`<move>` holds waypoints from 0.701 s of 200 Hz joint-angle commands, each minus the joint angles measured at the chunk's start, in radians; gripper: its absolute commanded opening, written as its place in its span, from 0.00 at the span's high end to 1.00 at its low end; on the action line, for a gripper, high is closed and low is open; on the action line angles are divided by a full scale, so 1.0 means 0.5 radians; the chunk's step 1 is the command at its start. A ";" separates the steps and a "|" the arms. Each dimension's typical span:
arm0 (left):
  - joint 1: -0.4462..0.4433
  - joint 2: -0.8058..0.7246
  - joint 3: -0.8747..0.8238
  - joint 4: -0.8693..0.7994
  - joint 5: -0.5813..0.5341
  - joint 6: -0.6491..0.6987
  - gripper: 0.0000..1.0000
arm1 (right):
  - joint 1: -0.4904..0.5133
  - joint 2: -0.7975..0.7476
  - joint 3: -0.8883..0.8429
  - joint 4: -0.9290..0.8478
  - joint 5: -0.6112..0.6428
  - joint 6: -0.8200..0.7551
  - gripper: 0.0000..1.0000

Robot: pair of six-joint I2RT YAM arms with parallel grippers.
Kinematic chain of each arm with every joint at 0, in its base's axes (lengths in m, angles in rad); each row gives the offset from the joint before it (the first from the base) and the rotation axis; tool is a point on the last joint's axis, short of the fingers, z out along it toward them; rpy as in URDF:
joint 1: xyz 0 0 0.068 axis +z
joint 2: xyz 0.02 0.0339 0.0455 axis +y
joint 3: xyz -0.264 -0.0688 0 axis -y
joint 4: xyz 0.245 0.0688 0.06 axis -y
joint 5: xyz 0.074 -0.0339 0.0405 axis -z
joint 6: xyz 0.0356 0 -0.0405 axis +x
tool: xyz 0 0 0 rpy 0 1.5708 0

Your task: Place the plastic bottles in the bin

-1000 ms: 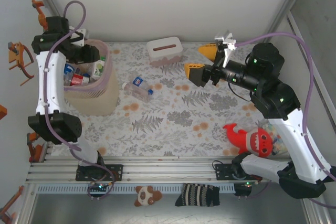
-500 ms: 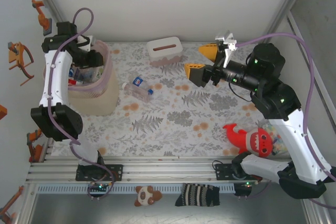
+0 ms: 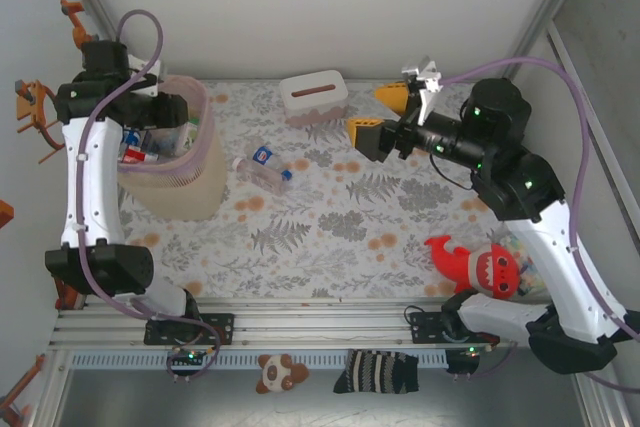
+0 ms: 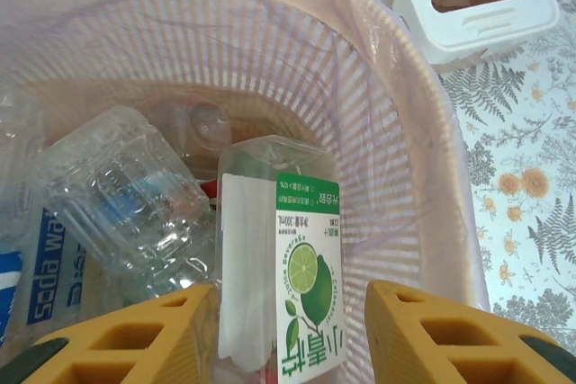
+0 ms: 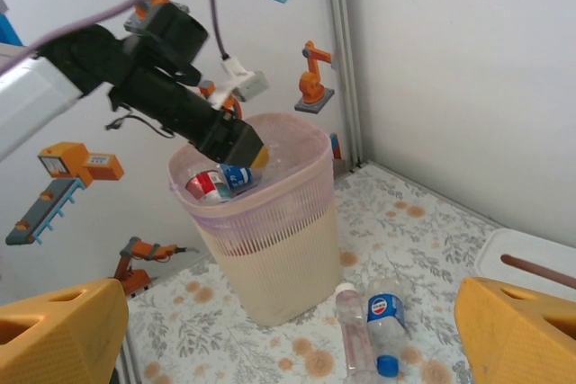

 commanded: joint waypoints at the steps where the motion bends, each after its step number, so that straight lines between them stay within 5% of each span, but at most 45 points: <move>1: 0.029 -0.119 -0.062 0.032 0.023 -0.043 0.53 | -0.006 0.073 0.000 -0.028 0.058 -0.019 0.08; 91: 0.103 -0.626 -0.365 0.450 0.559 -0.331 0.52 | 0.029 0.680 -0.032 -0.020 0.087 -0.165 0.18; 140: 0.103 -0.697 -0.454 0.546 0.662 -0.407 0.52 | 0.187 1.161 0.071 -0.043 0.248 -0.249 0.24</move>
